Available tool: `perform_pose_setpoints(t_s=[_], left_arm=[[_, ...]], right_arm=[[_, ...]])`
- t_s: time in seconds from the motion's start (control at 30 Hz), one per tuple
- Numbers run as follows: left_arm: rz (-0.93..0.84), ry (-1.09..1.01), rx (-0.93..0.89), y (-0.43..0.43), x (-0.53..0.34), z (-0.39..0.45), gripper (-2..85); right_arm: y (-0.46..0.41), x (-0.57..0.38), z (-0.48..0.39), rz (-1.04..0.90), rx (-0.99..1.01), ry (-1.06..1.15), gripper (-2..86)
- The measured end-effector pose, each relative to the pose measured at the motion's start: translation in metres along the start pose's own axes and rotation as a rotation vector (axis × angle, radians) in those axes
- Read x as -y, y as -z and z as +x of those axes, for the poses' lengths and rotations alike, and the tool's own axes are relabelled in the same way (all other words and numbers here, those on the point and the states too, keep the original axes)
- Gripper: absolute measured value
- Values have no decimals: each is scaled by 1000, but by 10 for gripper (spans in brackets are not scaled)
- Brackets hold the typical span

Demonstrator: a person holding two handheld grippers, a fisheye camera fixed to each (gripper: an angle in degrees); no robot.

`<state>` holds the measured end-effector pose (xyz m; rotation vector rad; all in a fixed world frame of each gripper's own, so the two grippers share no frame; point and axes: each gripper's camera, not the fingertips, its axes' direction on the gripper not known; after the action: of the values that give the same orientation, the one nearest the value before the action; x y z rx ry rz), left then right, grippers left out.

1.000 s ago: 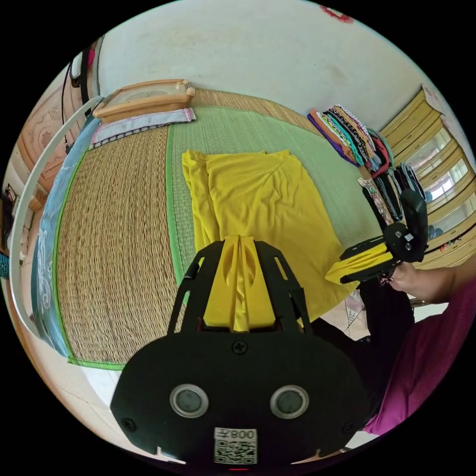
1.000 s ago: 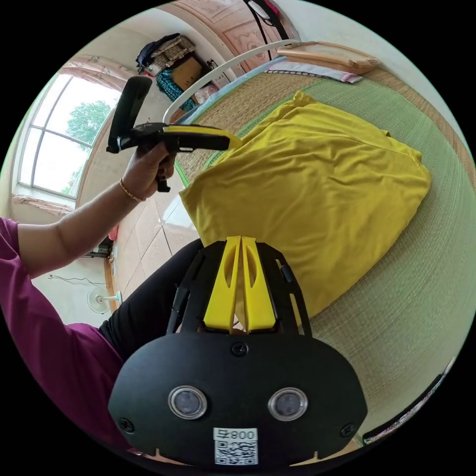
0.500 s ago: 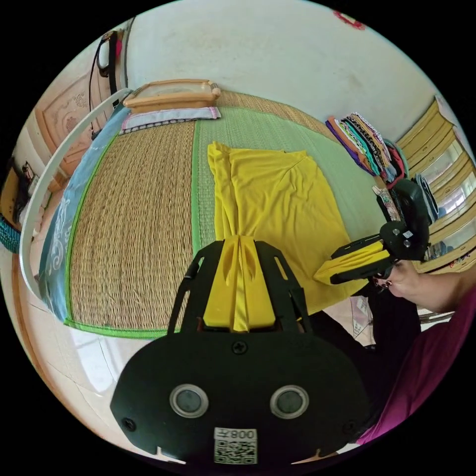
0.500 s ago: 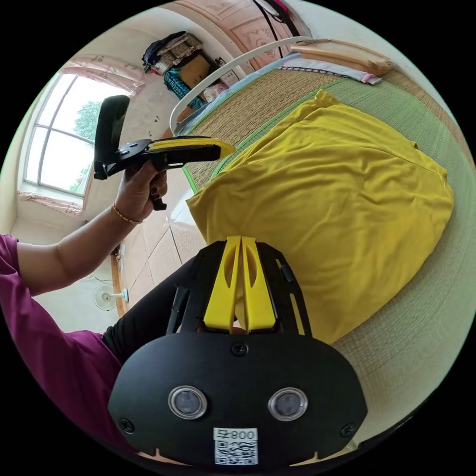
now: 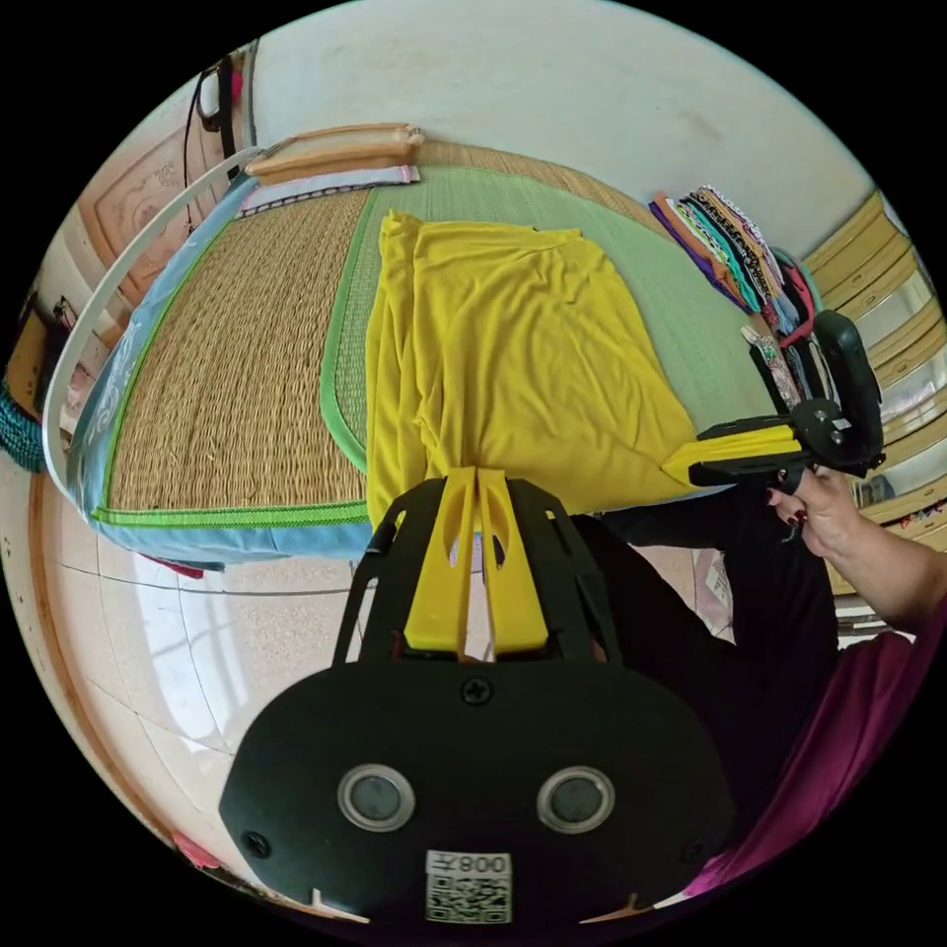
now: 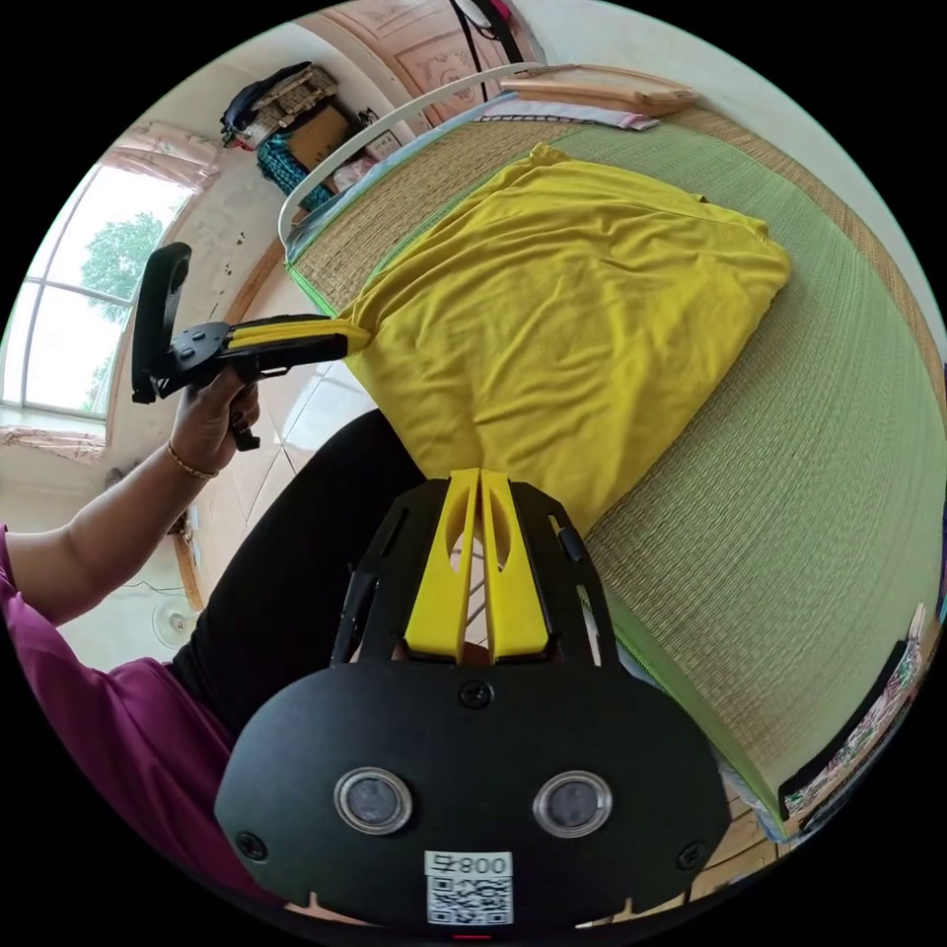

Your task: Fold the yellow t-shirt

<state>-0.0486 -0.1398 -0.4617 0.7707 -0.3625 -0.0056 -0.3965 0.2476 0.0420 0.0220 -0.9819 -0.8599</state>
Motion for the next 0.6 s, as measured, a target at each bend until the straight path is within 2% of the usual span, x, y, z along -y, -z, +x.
perform_pose_setpoints(t_s=[0.07, 0.2, 0.33, 0.47, 0.6], left_arm=[[22, 6, -27, 11, -8, 4, 4], [76, 38, -211, 26, -29, 16, 12], [29, -19, -337, 11, -31, 58, 44], [-48, -147, -357, -6, -18, 115, 67], [-157, -302, -271, -24, -1, 178, 78]], right_arm=[[14, -12, 6, 31, 18, -14, 3], [30, -44, 33, 68, 53, -88, 8], [38, -83, 77, 103, 143, -224, 27], [44, -103, 108, 142, 243, -291, 56], [44, -113, 134, 177, 352, -351, 73]])
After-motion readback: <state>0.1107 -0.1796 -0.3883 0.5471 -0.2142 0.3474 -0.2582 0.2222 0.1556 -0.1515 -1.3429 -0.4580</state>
